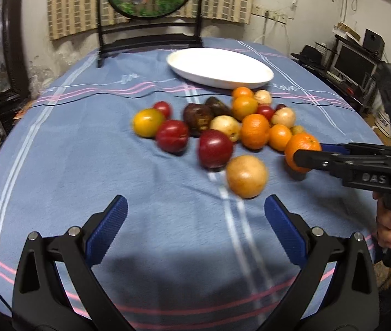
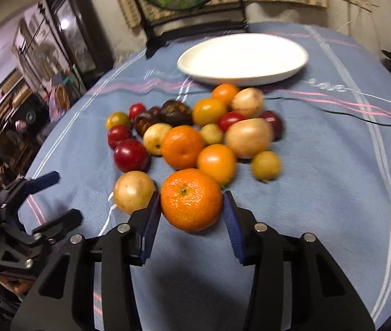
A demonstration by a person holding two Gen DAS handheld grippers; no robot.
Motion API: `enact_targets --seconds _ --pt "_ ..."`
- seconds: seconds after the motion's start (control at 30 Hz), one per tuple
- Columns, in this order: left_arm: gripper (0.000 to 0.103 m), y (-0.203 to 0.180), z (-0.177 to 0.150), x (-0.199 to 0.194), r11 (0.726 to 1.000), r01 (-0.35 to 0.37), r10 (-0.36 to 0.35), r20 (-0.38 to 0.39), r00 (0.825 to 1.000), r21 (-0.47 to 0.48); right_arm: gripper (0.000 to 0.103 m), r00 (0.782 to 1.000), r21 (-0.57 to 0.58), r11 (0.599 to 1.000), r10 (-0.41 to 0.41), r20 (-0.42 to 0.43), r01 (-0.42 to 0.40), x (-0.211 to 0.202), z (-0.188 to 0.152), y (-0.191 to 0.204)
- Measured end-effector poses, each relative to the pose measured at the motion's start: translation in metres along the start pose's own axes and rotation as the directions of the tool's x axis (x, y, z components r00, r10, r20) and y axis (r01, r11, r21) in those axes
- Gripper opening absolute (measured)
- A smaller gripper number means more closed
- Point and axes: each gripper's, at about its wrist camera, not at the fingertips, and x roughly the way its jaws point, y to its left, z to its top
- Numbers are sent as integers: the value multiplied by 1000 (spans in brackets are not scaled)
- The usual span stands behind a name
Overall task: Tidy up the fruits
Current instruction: 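Grasp a tangerine with the right tool while the left tool grasps a pale yellow fruit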
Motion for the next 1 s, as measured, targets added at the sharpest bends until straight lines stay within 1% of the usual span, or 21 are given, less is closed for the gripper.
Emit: enact_targets --seconds 0.07,0.1,0.17,0.23,0.3,0.4,0.5,0.57,0.63,0.7,0.87,1.0 --pt "100 -9 4 8 1000 25 -25 -16 1000 2 46 1000 20 1000 -11 16 11 -9 -5 -8" --pt "98 -14 7 14 999 34 -34 -23 999 2 46 1000 33 999 -15 23 15 -14 -8 -14" --pt "88 -19 11 24 999 35 -35 -46 998 1 46 999 54 998 -15 34 13 -20 -11 -21" --pt "72 -22 14 35 999 52 -53 -81 995 -12 46 999 64 998 -7 43 5 -25 -14 -25" --pt "66 -24 18 46 998 58 -61 -112 992 -30 46 999 73 997 5 53 -9 -30 -16 -30" --pt "66 -30 19 54 999 48 -51 -129 990 -23 46 998 81 996 27 56 -31 -29 -19 -33" --pt "66 -35 17 56 999 33 -34 -139 990 -9 46 998 88 995 45 51 -49 -27 -21 -36" --pt "66 -35 18 56 999 33 -34 -144 989 -15 46 997 95 994 55 50 -60 -24 -21 -38" --pt "56 -35 20 55 999 43 -45 -143 989 -20 46 997 100 993 64 47 -68 -21 -21 -40" --pt "54 -35 21 53 999 51 -53 -139 989 -20 46 996 106 991 71 46 -76 -19 -22 -41" --pt "54 -38 21 58 999 41 -41 -157 987 -3 46 995 118 989 89 45 -93 -15 -24 -43" --pt "54 -43 21 62 999 21 -16 -168 986 24 46 995 115 988 94 43 -99 -14 -23 -43"
